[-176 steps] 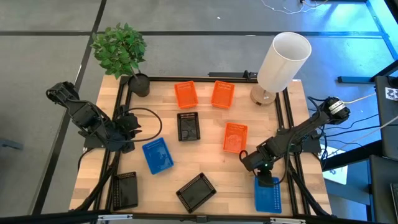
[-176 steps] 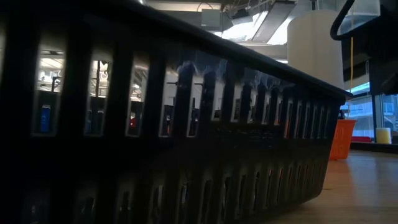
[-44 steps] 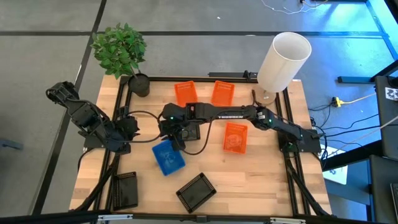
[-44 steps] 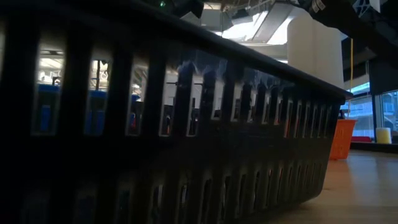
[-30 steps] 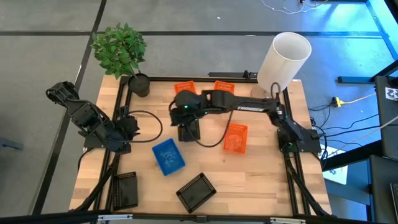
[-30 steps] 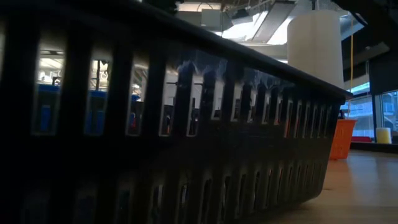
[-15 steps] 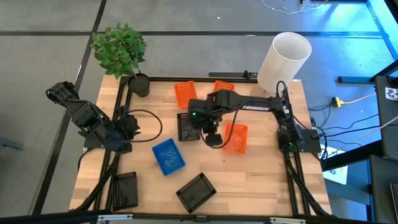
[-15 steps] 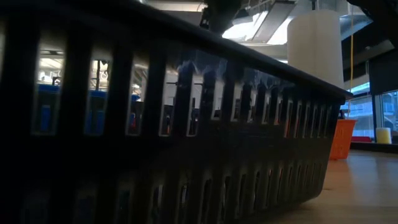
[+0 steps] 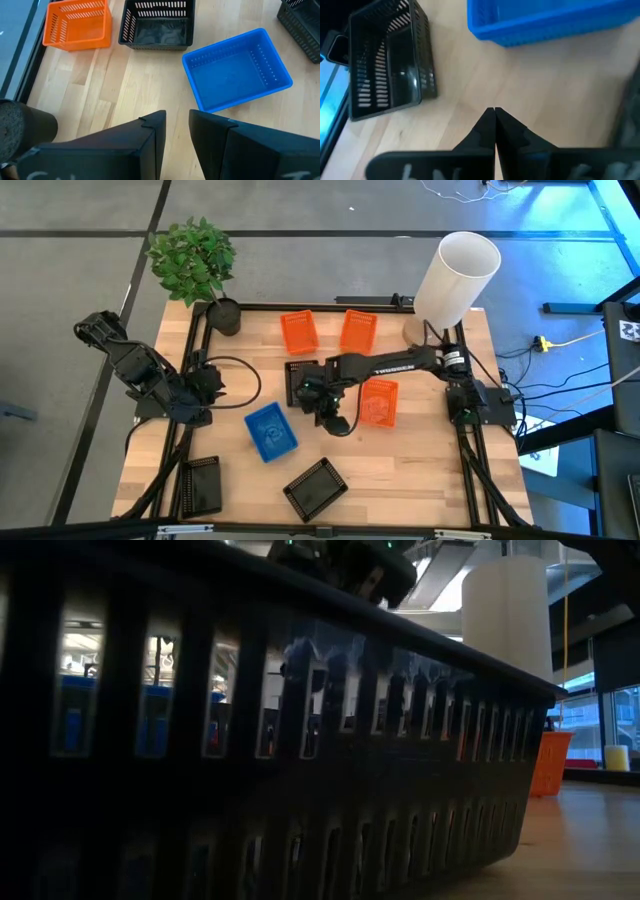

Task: Stack baskets by color
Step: Stack the bottom blue bin on top of the top blue bin, then stack the bottom right black bin on top of the top right black bin

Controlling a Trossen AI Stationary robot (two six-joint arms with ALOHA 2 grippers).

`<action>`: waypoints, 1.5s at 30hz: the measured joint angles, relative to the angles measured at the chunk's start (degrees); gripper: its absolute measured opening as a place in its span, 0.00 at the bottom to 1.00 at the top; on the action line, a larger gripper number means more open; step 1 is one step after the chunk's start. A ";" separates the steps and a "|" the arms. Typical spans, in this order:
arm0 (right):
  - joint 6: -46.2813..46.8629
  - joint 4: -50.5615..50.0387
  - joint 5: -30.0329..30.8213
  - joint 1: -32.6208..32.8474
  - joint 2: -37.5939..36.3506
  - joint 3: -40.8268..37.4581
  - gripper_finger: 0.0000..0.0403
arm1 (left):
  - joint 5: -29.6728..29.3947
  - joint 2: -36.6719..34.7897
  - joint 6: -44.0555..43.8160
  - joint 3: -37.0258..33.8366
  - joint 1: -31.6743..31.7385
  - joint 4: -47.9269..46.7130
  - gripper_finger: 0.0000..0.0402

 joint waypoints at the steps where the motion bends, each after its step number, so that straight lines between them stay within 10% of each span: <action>1: -0.09 2.62 -0.41 0.26 0.00 -1.09 0.00 | 0.00 0.00 0.00 0.00 -0.01 -0.01 0.19; 26: -6.21 32.39 -11.03 2.78 7.26 -6.23 0.00 | 0.07 0.02 -0.22 0.00 0.02 -0.02 0.19; 45: 0.41 31.10 2.99 0.45 3.49 -0.54 0.00 | 0.05 0.02 -2.98 0.00 0.04 -0.12 0.19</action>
